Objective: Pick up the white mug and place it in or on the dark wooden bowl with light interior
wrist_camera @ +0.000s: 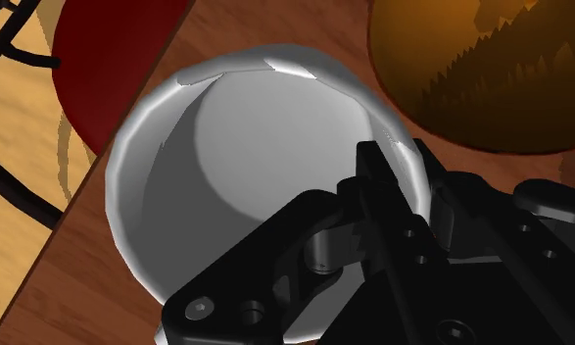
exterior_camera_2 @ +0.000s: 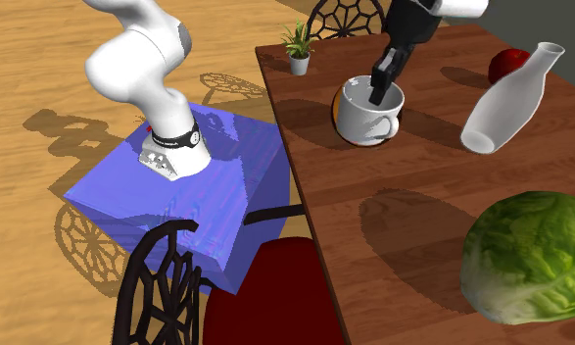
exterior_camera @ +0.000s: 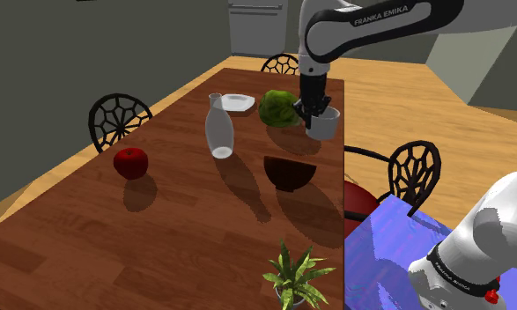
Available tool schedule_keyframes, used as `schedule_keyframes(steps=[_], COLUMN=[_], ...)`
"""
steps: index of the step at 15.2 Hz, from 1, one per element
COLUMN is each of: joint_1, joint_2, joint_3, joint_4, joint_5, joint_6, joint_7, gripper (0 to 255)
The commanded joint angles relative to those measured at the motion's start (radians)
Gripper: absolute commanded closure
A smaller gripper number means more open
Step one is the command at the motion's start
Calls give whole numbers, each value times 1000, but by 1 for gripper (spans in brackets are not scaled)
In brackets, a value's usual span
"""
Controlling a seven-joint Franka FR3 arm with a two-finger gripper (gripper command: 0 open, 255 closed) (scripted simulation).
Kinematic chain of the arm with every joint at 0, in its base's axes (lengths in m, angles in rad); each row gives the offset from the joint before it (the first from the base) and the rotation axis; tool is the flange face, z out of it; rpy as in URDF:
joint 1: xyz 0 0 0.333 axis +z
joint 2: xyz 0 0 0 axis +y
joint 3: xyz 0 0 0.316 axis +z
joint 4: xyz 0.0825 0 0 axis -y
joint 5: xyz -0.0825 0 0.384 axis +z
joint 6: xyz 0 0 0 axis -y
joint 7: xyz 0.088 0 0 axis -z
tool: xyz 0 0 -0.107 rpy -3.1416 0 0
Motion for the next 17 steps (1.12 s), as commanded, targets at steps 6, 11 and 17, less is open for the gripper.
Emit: schedule_keyframes(steps=[6, 11, 17], joint_1=[33, 87, 120], joint_2=[-35, -66, -68], joint_3=[38, 104, 148], joint_4=[16, -2, -35], joint_5=[16, 44, 60], joint_6=[-52, -63, -30], joint_7=[66, 177, 248], gripper=[255, 255, 255])
